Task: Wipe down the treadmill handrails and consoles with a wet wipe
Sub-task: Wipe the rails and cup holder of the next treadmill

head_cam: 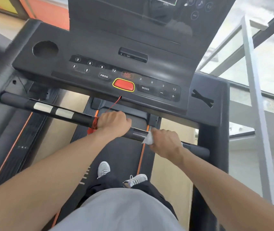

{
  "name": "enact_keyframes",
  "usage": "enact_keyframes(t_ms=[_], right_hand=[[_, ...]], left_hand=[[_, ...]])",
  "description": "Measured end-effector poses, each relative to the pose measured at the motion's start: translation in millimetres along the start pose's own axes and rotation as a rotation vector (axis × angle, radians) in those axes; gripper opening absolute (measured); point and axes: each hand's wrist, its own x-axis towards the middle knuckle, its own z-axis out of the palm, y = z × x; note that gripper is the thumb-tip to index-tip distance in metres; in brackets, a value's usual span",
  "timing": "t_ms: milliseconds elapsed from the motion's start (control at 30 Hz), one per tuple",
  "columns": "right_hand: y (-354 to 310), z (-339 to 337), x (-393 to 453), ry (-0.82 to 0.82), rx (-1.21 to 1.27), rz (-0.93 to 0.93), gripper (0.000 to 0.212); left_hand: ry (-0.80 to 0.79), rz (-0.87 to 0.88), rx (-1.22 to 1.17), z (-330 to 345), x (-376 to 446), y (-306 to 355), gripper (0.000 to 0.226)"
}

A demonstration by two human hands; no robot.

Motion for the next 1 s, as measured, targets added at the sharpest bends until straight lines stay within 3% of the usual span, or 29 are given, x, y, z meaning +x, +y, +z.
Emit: enact_keyframes(t_ms=[167,367,433,633,733,900,1000], right_hand=[[64,4,-32,-0.129,0.024,0.092,0.027],[-45,-14,25,0.017,0.104,-0.164,0.024],[-55,-15,32,0.051,0.131,-0.216,0.027],[50,6,-10,-0.029,0.112,-0.06,0.036],[80,15,-38,0.056,0.007,0.013,0.034],[22,12,-11,0.053,0.069,-0.006,0.026],[-30,8,15,0.136,0.153,-0.106,0.023]], left_hand=[[0.109,-0.038,0.017,0,-7,4,0.033],[0.127,-0.022,0.039,6,-3,4,0.033],[0.11,-0.039,0.036,5,-3,6,0.033],[0.072,-0.1,0.023,-5,-11,11,0.028],[0.089,-0.103,0.011,-4,-13,12,0.028],[0.137,-0.079,0.02,1,-10,11,0.027],[0.186,-0.025,0.038,10,-8,6,0.046]])
